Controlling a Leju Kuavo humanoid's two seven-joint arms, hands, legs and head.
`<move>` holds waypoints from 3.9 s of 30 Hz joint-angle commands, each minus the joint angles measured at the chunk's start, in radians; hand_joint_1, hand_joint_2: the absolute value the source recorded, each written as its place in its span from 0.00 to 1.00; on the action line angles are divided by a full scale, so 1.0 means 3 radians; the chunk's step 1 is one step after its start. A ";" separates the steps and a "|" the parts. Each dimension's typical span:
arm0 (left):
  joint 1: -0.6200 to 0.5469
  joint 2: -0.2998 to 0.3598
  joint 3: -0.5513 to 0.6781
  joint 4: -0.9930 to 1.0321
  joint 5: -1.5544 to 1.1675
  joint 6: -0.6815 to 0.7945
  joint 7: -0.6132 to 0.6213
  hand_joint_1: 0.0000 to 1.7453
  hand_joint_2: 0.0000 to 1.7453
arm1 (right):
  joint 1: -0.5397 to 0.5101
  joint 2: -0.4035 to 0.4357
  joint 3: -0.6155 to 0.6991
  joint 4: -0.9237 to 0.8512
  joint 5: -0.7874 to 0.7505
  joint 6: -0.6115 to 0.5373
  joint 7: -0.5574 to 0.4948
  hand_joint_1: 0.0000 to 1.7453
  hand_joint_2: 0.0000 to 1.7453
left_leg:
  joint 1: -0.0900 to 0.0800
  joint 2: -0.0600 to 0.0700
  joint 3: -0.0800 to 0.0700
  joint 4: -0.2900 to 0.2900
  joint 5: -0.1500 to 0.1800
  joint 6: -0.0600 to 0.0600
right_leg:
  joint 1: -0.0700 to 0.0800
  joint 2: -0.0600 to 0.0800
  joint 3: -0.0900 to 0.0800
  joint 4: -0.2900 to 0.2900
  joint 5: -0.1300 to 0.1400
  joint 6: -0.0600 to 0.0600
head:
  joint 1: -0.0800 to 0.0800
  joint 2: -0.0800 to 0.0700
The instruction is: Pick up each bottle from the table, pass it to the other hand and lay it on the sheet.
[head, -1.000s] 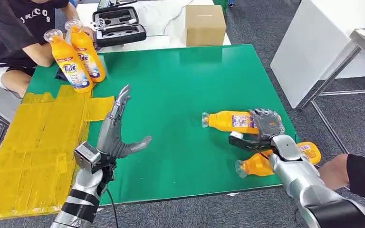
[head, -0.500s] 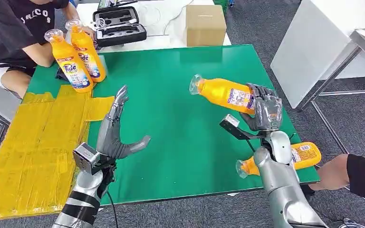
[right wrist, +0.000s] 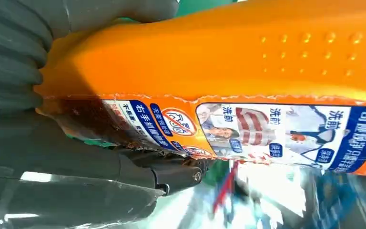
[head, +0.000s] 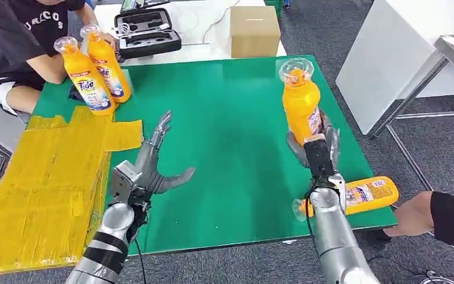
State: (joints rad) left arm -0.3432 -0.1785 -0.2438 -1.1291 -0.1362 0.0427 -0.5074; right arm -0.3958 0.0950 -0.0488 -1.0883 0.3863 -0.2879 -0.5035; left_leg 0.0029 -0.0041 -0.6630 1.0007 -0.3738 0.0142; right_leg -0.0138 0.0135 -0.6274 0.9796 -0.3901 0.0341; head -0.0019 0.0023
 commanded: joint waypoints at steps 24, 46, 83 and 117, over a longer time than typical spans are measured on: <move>-0.0787 -0.0159 -0.0340 0.0955 0.0363 -0.0382 0.0302 0.00 1.00 | -0.0608 0.0530 0.0812 0.1314 -0.0221 0.0502 -0.0092 1.00 1.00 | 0.0002 0.0001 0.0006 0.0000 0.0000 -0.0004 | 0.0001 0.0000 0.0007 0.0000 -0.0002 -0.0002 | 0.0000 0.0000; -0.1350 -0.0204 -0.0270 0.1824 0.0915 -0.0752 0.0673 0.00 1.00 | -0.0640 0.0836 0.1440 0.1965 0.0022 0.0350 -0.0068 1.00 1.00 | 0.0005 0.0001 0.0011 0.0003 -0.0003 -0.0006 | 0.0004 -0.0001 0.0011 0.0003 -0.0005 -0.0004 | 0.0001 0.0000; -0.1076 0.0409 0.0028 0.1215 0.0666 0.0088 0.0497 1.00 1.00 | 0.0100 0.0296 0.1244 -0.0027 -0.0601 0.0662 0.0047 0.00 0.00 | 0.0004 0.0002 0.0011 -0.0002 -0.0001 -0.0007 | 0.0003 -0.0002 0.0010 0.0000 -0.0004 -0.0004 | 0.0001 0.0000; -0.1367 0.0842 0.0634 0.2660 -0.3400 0.1573 0.1607 1.00 1.00 | 0.0388 0.0181 0.1189 -0.0918 -0.0788 0.0756 0.0071 0.00 1.00 | 0.0006 0.0002 0.0013 0.0001 -0.0003 -0.0008 | 0.0005 -0.0002 0.0013 0.0003 -0.0008 -0.0005 | 0.0001 0.0000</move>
State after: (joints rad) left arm -0.7145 0.1011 -0.1236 -0.4840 -1.1963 0.5588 0.0091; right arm -0.2281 0.1637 0.3029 -1.3867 0.1549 -0.0698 -0.4902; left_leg 0.0044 -0.0040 -0.6642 1.0004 -0.3724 0.0122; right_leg -0.0128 0.0137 -0.6288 0.9803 -0.3905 0.0333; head -0.0015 0.0023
